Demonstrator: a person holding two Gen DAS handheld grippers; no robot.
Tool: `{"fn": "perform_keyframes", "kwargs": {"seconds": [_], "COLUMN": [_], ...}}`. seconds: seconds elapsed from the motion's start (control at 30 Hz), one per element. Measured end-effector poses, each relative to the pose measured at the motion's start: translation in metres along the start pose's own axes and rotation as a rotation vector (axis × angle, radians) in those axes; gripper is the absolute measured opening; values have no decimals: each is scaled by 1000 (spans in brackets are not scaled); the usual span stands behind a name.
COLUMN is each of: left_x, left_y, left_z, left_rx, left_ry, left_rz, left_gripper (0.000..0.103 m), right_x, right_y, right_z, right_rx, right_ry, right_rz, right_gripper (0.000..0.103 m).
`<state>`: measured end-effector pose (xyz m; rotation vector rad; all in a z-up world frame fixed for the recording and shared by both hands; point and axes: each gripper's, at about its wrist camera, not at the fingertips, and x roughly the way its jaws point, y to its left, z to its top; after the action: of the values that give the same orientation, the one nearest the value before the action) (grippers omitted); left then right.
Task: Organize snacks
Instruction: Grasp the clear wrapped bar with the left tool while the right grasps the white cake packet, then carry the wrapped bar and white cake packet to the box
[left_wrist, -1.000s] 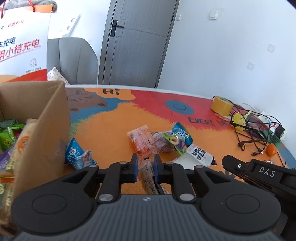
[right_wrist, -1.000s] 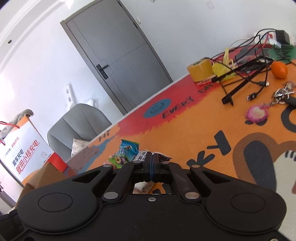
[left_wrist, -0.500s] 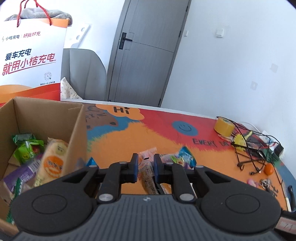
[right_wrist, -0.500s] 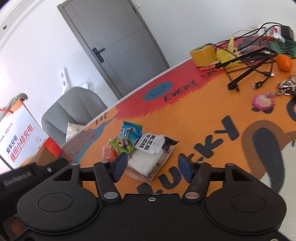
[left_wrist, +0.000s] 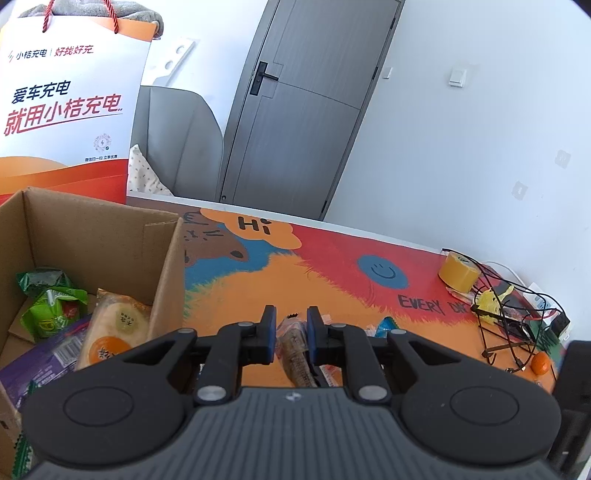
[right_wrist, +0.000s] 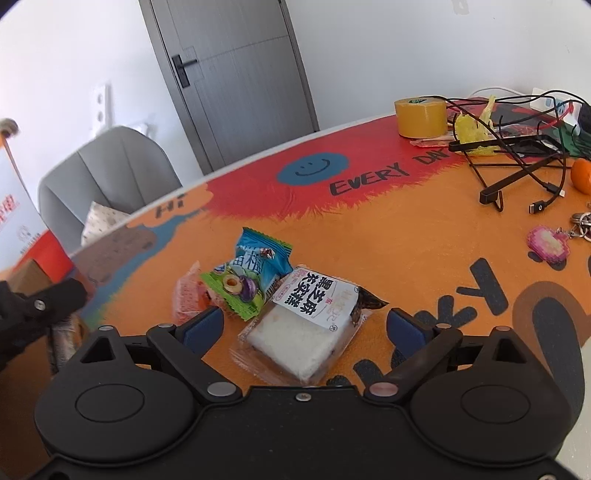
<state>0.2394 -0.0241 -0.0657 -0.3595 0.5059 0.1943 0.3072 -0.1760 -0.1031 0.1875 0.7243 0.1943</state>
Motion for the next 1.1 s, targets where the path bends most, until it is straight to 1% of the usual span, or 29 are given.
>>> {"fn": "perform_keyframes", "kwargs": {"seconds": [0.1, 0.17, 0.27, 0.33, 0.4, 0.53, 0.6, 0.73, 0.93, 1.1], "left_x": [2, 3, 4, 4, 3, 1, -3, -13, -35, -52], "left_y": [-1, -2, -3, -4, -6, -9, -11, -15, -16, -11], "left_z": [0, -1, -3, -5, -7, -11, -12, -12, -8, -6], "left_rx": [4, 9, 11, 8, 6, 2, 6, 13, 15, 11], "left_ry": [-5, -10, -13, -9, -6, 1, -4, -21, -64, -101], "left_rz": [-3, 0, 0, -4, -6, -10, -13, -19, -20, 0], "left_gripper": [16, 16, 16, 16, 16, 16, 16, 16, 16, 16], "right_x": [5, 4, 0, -5, -10, -20, -27, -38, -59, -73], "right_y": [4, 4, 1, -3, -9, -25, -33, -39, -35, -24], "right_z": [-1, -3, -5, -6, -7, -7, -9, -11, -8, -8], "right_rx": [-31, -43, -60, -66, -64, -18, 16, 46, 57, 43], "right_ry": [2, -4, -14, -22, -32, -29, -36, -63, -110, -132], "right_rz": [-31, -63, -89, -100, -107, -53, -27, 6, 72, 124], "right_gripper": [98, 95, 81, 63, 55, 50, 50, 49, 49, 49]}}
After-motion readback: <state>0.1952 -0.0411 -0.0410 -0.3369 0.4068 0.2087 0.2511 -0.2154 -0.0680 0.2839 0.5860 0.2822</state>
